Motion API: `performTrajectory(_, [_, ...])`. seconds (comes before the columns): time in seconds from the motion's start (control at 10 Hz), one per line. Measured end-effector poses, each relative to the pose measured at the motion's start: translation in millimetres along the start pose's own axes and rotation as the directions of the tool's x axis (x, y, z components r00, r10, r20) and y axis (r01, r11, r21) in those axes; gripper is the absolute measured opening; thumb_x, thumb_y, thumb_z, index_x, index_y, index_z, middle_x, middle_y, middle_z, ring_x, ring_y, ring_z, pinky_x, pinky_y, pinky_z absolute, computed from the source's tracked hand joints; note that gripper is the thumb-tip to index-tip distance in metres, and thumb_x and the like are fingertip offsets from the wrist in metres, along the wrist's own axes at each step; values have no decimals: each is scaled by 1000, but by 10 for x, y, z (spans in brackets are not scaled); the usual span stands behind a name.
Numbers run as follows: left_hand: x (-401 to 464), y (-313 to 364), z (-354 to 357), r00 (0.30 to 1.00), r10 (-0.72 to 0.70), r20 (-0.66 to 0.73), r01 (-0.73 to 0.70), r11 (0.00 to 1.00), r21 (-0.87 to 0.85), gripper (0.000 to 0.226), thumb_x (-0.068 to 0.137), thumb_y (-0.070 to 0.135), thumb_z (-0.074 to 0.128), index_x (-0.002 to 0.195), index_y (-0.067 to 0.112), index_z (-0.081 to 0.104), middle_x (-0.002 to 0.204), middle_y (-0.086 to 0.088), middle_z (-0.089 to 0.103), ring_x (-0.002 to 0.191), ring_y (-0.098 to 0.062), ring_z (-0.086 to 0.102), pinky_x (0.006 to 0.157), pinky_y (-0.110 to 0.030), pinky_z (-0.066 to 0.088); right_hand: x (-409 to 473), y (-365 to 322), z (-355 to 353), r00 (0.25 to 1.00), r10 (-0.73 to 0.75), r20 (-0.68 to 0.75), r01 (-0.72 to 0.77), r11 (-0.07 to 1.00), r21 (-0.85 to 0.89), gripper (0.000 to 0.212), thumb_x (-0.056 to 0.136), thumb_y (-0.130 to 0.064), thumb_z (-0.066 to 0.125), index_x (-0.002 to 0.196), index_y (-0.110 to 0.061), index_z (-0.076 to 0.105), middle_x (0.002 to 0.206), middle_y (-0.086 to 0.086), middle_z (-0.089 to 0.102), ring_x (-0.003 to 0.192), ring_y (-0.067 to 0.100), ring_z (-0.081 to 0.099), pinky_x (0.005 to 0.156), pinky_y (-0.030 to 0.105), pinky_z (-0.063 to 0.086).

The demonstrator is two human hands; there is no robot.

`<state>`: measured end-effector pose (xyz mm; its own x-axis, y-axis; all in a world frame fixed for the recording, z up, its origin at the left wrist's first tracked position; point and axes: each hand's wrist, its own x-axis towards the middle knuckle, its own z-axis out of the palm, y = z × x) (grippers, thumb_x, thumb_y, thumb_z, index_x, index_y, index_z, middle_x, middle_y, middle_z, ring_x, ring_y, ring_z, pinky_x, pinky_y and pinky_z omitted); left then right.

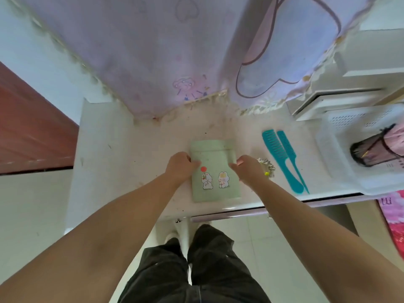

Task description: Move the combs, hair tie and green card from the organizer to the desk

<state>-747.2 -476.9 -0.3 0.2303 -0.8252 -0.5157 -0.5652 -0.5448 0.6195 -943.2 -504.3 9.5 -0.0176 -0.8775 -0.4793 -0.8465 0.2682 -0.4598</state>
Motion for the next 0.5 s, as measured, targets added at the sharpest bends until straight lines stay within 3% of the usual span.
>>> performTrajectory(0.1, [101, -35, 31, 1000, -1, 13, 0, 996, 93, 36, 75, 32, 62, 52, 18, 38, 53, 3, 44, 51, -15, 42, 45, -26, 28, 83, 36, 19, 1000, -1, 20, 2, 998, -62, 34, 86, -38, 58, 98, -7, 58, 99, 12, 67, 92, 28, 62, 70, 28, 38])
performTrajectory(0.3, [199, -18, -112, 983, 66, 174, -122, 936, 330, 28, 80, 32, 58, 61, 16, 46, 63, 3, 47, 71, -21, 49, 54, -28, 33, 68, -16, 3, 1000, -18, 23, 21, 988, -152, 36, 86, -35, 58, 101, -4, 52, 99, 15, 65, 87, 28, 59, 74, 35, 47])
performTrajectory(0.4, [165, -82, -215, 934, 193, 301, -297, 888, 351, 23, 85, 27, 52, 65, 18, 47, 75, -1, 52, 77, -23, 52, 62, -31, 38, -23, -30, 57, 1000, 23, -15, -25, 993, -117, 37, 88, -34, 56, 110, -5, 50, 109, 15, 61, 94, 27, 59, 81, 38, 50])
performTrajectory(0.5, [30, -267, -335, 862, 348, 368, -490, 758, 431, 21, 91, 23, 42, 92, 8, 57, 98, -9, 51, 94, -28, 53, 75, -36, 43, -189, -5, 143, 993, 44, -106, -54, 994, -90, 39, 89, -33, 54, 117, -6, 49, 117, 16, 57, 105, 29, 56, 89, 42, 49])
